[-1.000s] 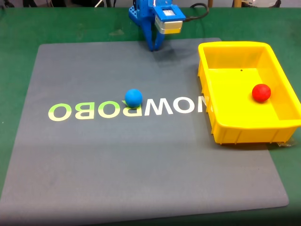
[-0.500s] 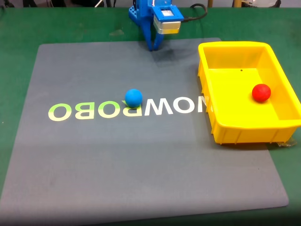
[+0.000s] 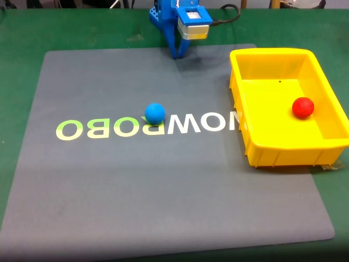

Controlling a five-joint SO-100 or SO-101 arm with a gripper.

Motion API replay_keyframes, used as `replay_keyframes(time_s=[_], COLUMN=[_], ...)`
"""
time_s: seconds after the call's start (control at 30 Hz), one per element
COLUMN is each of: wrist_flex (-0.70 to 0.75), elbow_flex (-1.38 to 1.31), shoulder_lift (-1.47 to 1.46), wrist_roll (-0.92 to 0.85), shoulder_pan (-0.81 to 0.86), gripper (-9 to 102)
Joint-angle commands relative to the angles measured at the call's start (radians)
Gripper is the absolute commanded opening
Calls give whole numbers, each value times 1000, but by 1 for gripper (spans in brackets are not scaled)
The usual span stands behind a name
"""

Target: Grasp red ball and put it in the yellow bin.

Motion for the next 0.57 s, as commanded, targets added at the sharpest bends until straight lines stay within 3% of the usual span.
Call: replay_keyframes(time_s=[0.0, 0.53], wrist_flex=[21, 20], elbow_flex=[31, 31], shoulder_lift=[0, -2], wrist_roll=[0, 2], shoulder_pan=[20, 26], gripper=[0, 0])
